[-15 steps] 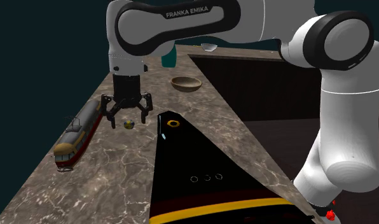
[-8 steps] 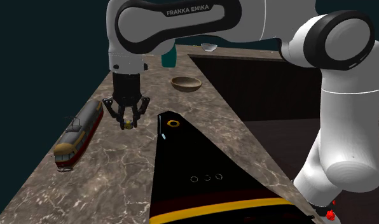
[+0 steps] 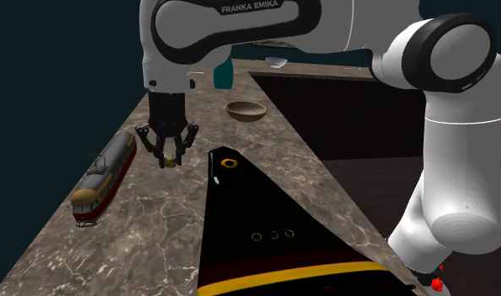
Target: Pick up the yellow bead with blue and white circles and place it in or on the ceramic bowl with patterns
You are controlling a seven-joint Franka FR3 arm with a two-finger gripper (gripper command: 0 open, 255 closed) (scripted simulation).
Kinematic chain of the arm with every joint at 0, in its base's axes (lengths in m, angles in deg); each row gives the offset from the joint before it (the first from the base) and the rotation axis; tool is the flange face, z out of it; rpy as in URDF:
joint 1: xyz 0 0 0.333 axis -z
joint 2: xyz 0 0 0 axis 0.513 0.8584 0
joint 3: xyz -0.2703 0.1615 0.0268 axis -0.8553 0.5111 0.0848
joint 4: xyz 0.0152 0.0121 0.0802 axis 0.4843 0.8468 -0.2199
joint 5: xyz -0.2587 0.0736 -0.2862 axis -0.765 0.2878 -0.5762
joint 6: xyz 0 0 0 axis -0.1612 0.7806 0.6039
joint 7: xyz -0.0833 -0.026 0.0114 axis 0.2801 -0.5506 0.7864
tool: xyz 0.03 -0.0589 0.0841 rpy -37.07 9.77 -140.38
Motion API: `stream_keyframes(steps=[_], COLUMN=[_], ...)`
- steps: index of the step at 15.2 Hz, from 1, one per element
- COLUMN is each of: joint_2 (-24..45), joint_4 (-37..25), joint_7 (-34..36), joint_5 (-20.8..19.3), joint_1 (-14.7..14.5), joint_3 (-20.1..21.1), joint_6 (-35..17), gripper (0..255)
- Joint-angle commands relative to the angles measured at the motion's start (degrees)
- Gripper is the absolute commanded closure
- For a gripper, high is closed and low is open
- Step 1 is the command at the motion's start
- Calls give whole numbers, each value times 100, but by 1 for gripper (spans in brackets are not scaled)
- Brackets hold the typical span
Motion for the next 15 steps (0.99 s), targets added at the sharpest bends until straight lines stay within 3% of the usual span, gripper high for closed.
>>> stream_keyframes(steps=[1, 15], joint_2=[4, 166], joint_4=[-170, -1485], joint_7=[30, 240], joint_5=[-4, -76], joint_1=[-12, -134], joint_3=[5, 32], joint_6=[167, 1303], gripper=[255, 255])
